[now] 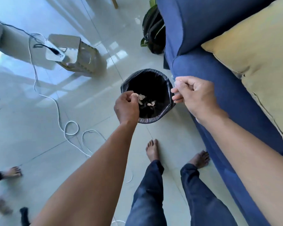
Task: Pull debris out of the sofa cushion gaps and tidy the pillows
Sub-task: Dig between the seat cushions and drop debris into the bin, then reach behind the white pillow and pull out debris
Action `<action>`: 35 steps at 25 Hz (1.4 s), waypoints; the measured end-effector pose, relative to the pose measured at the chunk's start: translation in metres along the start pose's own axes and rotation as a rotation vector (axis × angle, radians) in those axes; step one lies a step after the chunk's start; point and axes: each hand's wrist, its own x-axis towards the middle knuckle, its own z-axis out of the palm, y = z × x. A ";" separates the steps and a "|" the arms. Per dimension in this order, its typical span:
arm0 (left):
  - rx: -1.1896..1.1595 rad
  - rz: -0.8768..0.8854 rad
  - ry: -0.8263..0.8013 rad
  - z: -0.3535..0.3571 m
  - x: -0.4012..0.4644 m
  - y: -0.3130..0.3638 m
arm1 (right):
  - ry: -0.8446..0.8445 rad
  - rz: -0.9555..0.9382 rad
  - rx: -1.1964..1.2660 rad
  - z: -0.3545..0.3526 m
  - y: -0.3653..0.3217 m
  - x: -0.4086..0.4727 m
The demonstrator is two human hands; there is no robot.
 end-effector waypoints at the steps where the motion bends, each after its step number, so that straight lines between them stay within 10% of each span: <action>1: 0.029 -0.023 -0.059 -0.002 0.007 -0.006 | 0.000 -0.011 -0.038 0.017 0.001 0.006; 11: 0.123 -0.041 -0.098 -0.044 0.026 -0.040 | -0.065 0.173 -0.589 0.104 0.038 0.053; 17: 0.152 0.110 -0.171 -0.043 -0.006 -0.013 | 0.075 0.171 -0.449 0.065 0.028 0.018; 25: 0.381 0.698 -0.465 0.047 -0.126 0.082 | 0.525 -0.039 -0.163 -0.088 0.024 -0.069; 35: 0.568 1.125 -0.769 0.218 -0.368 0.134 | 0.968 0.133 -0.090 -0.353 0.110 -0.221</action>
